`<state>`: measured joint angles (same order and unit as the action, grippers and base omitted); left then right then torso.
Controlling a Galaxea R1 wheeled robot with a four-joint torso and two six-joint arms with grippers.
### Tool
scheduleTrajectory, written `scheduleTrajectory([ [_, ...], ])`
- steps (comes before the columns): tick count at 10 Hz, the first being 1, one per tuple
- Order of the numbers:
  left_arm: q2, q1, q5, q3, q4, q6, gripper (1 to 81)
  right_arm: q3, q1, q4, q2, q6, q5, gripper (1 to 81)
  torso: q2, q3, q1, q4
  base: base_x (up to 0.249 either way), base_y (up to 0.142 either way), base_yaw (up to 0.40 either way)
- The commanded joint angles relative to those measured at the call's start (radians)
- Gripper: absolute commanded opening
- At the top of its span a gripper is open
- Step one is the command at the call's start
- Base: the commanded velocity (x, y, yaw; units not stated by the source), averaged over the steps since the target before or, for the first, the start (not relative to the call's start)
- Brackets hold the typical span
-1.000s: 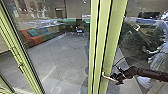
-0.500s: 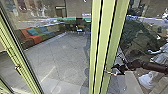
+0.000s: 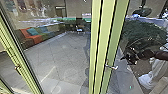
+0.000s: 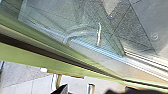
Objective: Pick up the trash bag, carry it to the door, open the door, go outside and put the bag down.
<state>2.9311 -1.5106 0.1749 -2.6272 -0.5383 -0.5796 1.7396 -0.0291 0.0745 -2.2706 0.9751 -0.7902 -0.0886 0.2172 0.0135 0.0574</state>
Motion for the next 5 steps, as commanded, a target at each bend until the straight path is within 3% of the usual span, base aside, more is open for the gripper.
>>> scheduleTrajectory([
  [1,-0.006,0.026,0.092,0.004,-0.006,-0.008,1.0,0.012,0.214,0.125,0.023,-0.103,-0.251,81.1,0.000,0.000,0.000,0.000,0.000,0.000,0.000],
  [3,-0.001,0.026,0.092,0.004,-0.005,-0.009,1.0,-0.046,0.257,0.214,0.053,-0.164,-0.385,81.1,0.000,0.000,0.000,0.000,0.000,0.000,0.000],
  [5,0.002,0.026,0.092,0.004,-0.003,-0.011,1.0,-0.106,0.289,0.338,0.093,-0.167,-0.446,81.1,0.000,0.000,0.000,0.000,0.000,0.000,0.000],
])
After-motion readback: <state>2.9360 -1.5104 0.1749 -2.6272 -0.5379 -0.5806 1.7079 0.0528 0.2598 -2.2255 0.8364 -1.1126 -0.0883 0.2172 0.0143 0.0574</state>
